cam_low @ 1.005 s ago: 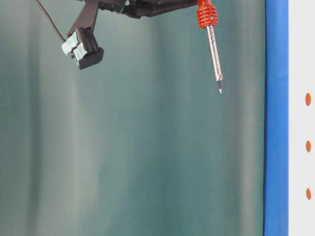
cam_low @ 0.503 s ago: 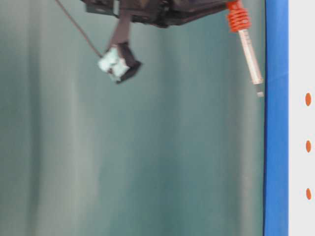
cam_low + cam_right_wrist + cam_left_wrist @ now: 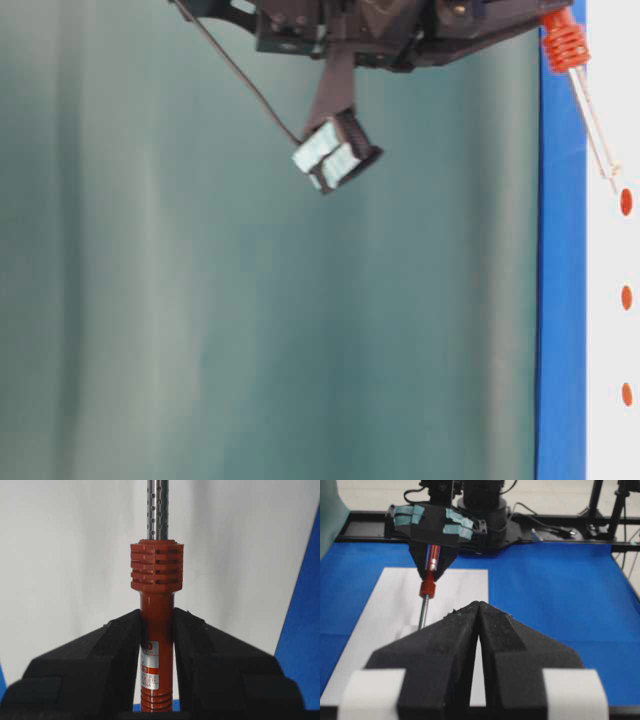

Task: Touch the tip of the soldering iron to the mark.
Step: 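Lower the iron tip onto the rightmost red dot and hold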

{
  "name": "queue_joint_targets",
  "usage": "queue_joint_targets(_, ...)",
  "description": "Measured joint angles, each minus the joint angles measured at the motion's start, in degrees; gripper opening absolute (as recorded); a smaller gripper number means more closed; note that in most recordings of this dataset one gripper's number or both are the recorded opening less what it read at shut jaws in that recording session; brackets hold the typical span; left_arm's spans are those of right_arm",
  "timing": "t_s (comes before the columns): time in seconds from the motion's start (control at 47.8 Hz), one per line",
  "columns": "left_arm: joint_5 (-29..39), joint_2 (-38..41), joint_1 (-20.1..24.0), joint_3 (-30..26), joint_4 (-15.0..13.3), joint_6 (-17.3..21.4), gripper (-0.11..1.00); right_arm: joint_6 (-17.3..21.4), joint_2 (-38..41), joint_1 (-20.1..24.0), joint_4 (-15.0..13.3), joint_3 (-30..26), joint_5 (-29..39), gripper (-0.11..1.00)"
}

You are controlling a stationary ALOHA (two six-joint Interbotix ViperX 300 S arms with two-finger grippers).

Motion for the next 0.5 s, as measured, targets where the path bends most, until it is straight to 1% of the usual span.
queue_joint_targets(0.503, 0.0, 0.0, 0.0, 0.26, 0.09, 0.0, 0.0, 0.09, 0.97, -0.44, 0.0, 0.0, -0.35, 0.06)
